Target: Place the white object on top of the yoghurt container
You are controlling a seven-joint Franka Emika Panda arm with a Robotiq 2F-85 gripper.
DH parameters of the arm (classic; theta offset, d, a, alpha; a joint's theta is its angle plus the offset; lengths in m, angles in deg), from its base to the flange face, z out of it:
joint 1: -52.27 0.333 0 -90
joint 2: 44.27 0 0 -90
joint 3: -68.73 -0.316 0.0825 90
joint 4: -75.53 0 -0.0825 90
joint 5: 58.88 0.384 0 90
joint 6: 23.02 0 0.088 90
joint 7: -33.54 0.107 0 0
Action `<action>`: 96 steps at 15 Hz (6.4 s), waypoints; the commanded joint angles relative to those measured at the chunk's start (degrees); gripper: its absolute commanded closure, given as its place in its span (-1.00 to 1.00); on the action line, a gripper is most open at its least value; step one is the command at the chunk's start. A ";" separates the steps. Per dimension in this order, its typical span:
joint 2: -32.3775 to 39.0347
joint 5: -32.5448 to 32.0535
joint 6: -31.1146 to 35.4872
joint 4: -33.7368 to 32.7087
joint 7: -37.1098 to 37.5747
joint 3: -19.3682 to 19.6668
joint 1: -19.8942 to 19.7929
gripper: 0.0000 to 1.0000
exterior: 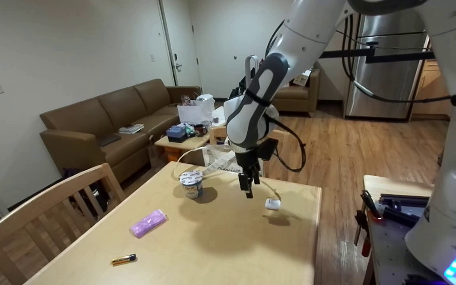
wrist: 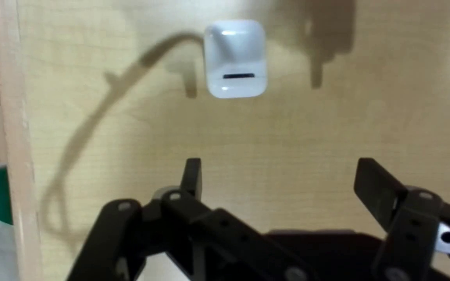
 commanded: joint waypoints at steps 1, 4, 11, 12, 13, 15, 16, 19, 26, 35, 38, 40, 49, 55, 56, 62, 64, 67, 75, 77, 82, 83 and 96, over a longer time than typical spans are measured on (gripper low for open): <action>5.66 -1.23 -0.74 -4.42 2.69 -0.21 -2.38 -1.00; 7.52 -3.32 -1.28 -4.83 2.53 0.45 -2.95 -1.00; 6.94 -11.22 3.27 -1.45 -1.54 1.43 -3.60 -1.00; 6.59 -11.74 4.15 -0.96 -2.16 1.19 -4.02 -1.00; 6.04 -11.81 6.31 0.12 -4.63 0.11 -5.04 -1.00; 5.39 -11.44 11.04 2.10 -9.92 -2.25 -7.18 -1.00; 5.23 -11.70 11.80 2.68 -12.31 -3.13 -7.99 -1.00; 4.32 -12.17 7.96 4.24 -17.45 -4.91 -9.79 -1.00; 1.37 -11.70 9.87 9.34 -23.90 -6.23 -9.75 -1.00; 2.56 -33.28 19.33 11.62 -11.07 7.01 1.52 -1.00; 2.65 -38.50 19.00 11.86 -7.79 9.21 3.04 -1.00; 2.75 -37.46 16.89 11.62 -7.19 8.06 2.08 -1.00; 3.15 -36.08 15.21 11.11 -12.85 3.48 -0.63 0.04; 1.24 -32.62 11.42 10.55 -15.67 0.19 -3.43 0.49; 0.64 -31.09 10.90 10.64 -16.90 -0.97 -4.51 0.50; -7.83 -7.12 10.37 13.03 -31.97 -12.87 -16.88 0.53; -11.99 2.41 8.81 13.32 -37.15 -14.98 -19.33 0.53; -18.93 17.08 7.81 14.22 -44.05 -14.69 -18.97 0.53; -15.94 21.74 8.12 11.39 -45.89 -8.99 -12.49 0.53; -16.67 32.47 5.14 9.38 -49.79 -15.32 -16.69 0.53; -19.13 52.94 0.22 5.35 -57.18 -11.99 -8.05 0.53; -19.98 52.93 1.61 4.74 -55.25 -10.77 -6.12 0.53; -20.56 37.68 17.31 0.00 -34.13 -4.47 3.09 0.53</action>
